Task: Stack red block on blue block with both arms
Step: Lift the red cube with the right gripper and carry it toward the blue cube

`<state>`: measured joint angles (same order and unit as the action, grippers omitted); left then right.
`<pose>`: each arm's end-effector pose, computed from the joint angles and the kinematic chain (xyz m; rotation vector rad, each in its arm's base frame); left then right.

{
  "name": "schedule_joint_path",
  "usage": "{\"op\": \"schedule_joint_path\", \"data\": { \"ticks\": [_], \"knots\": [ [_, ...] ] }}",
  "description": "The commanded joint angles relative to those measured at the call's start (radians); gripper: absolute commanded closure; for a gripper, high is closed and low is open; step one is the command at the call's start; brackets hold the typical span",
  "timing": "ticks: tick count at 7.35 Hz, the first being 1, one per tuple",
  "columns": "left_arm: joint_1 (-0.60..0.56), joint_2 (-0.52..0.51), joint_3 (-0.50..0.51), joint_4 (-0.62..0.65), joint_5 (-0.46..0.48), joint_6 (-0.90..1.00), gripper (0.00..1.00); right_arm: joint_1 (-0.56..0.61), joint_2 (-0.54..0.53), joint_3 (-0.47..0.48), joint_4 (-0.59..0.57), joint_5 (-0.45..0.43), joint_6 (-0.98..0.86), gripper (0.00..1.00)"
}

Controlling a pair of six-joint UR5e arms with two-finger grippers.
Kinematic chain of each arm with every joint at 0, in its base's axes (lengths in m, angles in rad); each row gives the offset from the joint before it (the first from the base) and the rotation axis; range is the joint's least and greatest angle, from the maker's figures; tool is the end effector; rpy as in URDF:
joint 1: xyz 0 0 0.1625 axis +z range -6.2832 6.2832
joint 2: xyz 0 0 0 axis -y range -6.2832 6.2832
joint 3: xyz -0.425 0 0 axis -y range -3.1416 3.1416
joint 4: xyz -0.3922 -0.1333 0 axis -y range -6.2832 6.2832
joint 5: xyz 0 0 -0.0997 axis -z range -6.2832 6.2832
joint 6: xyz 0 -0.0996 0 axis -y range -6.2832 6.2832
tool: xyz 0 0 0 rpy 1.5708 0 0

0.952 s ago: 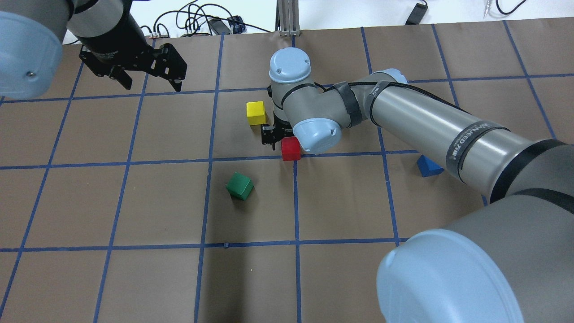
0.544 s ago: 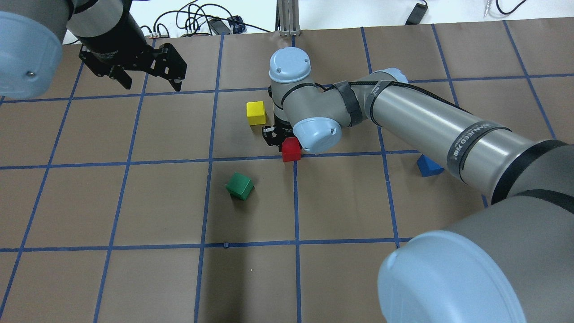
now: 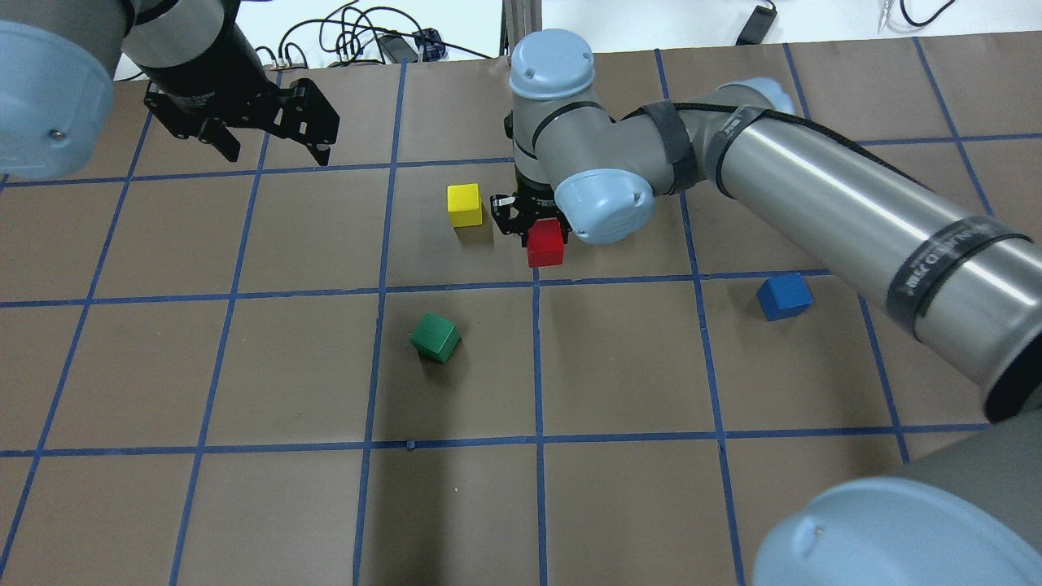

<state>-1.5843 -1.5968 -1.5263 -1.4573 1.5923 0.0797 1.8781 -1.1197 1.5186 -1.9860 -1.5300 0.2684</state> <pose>-0.1381 -0.5133 0.5090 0.1426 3.1058 -0.2043 0.3269 -0.5761 0.2948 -0.0608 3.0972 -0.0063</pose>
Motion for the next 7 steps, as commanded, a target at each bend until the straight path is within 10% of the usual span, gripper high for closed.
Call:
{"op": "schedule_joint_path", "data": {
  "ticks": [1, 7],
  "knots": [
    [0.0, 0.0, 0.0, 0.0, 0.0, 0.0, 0.0, -0.141, -0.138, -0.018, 0.187, 0.001, -0.003, 1.0],
    [0.0, -0.003, 0.0, 0.002, 0.0, 0.0, 0.0, -0.339, -0.304, 0.167, 0.232, -0.032, -0.24, 1.0]
  ]
}}
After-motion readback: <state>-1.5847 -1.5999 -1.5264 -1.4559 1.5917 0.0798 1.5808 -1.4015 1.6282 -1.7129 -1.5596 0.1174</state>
